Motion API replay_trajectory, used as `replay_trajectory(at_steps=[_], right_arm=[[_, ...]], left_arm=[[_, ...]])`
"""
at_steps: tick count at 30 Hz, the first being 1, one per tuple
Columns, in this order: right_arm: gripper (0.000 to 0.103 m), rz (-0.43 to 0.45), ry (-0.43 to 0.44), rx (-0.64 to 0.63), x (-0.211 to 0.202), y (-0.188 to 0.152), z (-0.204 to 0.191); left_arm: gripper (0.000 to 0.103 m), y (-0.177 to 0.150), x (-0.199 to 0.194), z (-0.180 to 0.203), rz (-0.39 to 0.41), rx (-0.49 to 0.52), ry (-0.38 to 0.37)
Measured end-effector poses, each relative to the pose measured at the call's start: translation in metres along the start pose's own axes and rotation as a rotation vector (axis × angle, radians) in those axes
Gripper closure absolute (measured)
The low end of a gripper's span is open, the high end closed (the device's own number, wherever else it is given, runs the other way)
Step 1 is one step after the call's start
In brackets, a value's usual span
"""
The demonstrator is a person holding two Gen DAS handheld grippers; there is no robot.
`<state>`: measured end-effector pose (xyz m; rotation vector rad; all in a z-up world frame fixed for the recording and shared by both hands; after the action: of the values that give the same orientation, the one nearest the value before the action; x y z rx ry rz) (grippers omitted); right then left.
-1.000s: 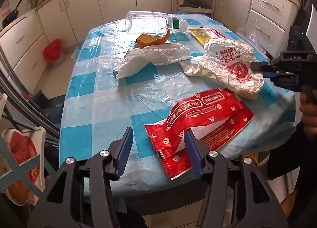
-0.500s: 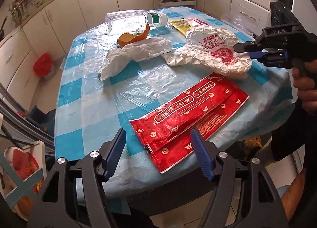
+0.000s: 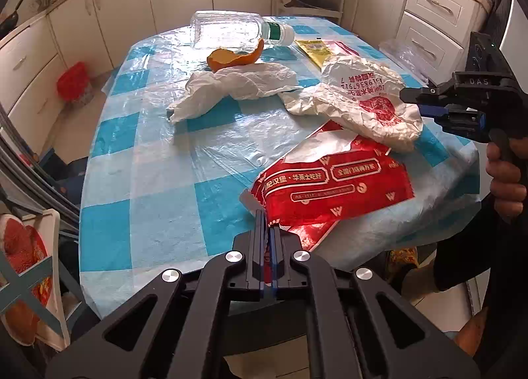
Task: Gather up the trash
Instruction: 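Grasp the red plastic wrapper with the left tool while the right tool holds the glove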
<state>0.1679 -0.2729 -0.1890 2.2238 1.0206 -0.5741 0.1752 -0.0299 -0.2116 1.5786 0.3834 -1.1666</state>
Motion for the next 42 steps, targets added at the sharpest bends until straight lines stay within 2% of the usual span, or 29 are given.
replay_trajectory(at_steps=[7,10,21,32,42], right_arm=[[0.095,0.038,0.025,-0.056,-0.006,0.005,-0.015],[0.098,0.062,0.023,-0.077,-0.011,0.008,-0.018],[0.099,0.140,0.027,-0.104,-0.032,0.017,-0.025],[0.099,0.231,0.013,-0.122,-0.065,0.028,-0.021],[0.099,0.311,-0.003,-0.082,-0.102,0.034,0.002]], left_arm=[[0.101,0.014,-0.022,-0.016,0.045,-0.090,0.008],[0.101,0.022,-0.032,-0.021,0.070,-0.113,0.021],[0.101,0.043,-0.057,-0.028,0.131,-0.139,0.098],[0.101,0.050,-0.069,-0.034,0.160,-0.166,0.101],[0.101,0.067,-0.074,0.000,0.186,-0.121,0.069]])
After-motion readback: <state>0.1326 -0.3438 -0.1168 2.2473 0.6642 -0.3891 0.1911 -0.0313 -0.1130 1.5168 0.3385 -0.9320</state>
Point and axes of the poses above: each gripper's, at about its wrist camera, not at the fingertips, and x roughly the way its jaws point, z to its right, y to its top, the point moved 10 cm from there along x, roughly the way its jaws point, and after that the axes turned 2 degrees about -x, right-handed, at the moved point
